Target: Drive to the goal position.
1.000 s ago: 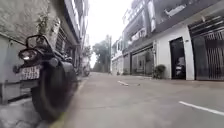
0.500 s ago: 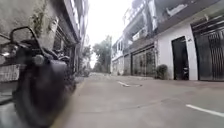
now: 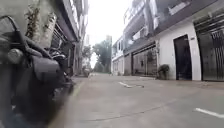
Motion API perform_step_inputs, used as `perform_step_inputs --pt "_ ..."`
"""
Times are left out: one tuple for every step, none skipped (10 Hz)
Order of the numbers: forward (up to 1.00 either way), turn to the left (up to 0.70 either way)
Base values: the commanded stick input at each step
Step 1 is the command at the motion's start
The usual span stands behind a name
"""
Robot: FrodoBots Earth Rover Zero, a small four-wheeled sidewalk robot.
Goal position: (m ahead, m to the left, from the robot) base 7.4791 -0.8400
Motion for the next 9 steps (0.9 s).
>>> perform_step_inputs --pt "0.5 0.37" --pt "0.5 0.06" --pt "0.5 0.0" --pt "0.5 0.0" --pt "0.5 0.0" --pt "0.5 0.0" --pt "0.5 0.0" --pt "0.5 0.0" --pt "0.5 0.0"
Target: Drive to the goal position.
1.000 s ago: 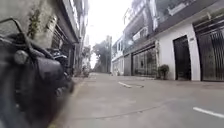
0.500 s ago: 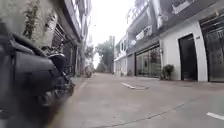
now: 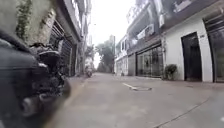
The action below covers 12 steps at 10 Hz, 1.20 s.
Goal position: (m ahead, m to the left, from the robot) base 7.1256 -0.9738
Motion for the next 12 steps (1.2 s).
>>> perform_step_inputs --pt "0.5 0.0" --pt "0.5 0.0" --pt "0.5 0.0" --pt "0.5 0.04" --pt "0.5 0.41" --pt "0.5 0.48" --pt "0.5 0.48" --pt "0.5 0.45" --pt "0.5 0.02" --pt "0.5 0.0" --pt "0.5 0.0" --pt "0.5 0.0"
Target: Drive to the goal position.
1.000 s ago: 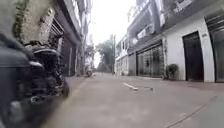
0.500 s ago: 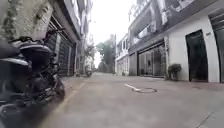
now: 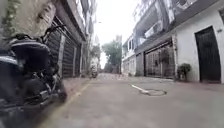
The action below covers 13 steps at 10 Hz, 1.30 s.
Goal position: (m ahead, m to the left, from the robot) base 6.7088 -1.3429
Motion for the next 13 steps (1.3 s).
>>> perform_step_inputs --pt "0.5 0.0" --pt "0.5 0.0" --pt "0.5 0.0" --pt "0.5 0.0" --pt "0.5 0.0" --pt "0.5 0.0" --pt "0.5 0.0" --pt "0.5 0.0" --pt "0.5 0.0" --pt "0.5 0.47" --pt "0.5 0.5" --pt "0.5 0.5" --pt "0.5 0.3"
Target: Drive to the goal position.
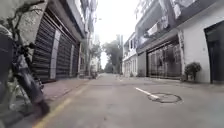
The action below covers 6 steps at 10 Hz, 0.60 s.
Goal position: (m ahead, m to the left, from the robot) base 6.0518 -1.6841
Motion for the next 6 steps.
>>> perform_step_inputs --pt "0.5 0.04" --pt "0.5 0.0" --pt "0.5 0.0" --pt "0.5 0.0" --pt "0.5 0.0" --pt "0.5 0.0"
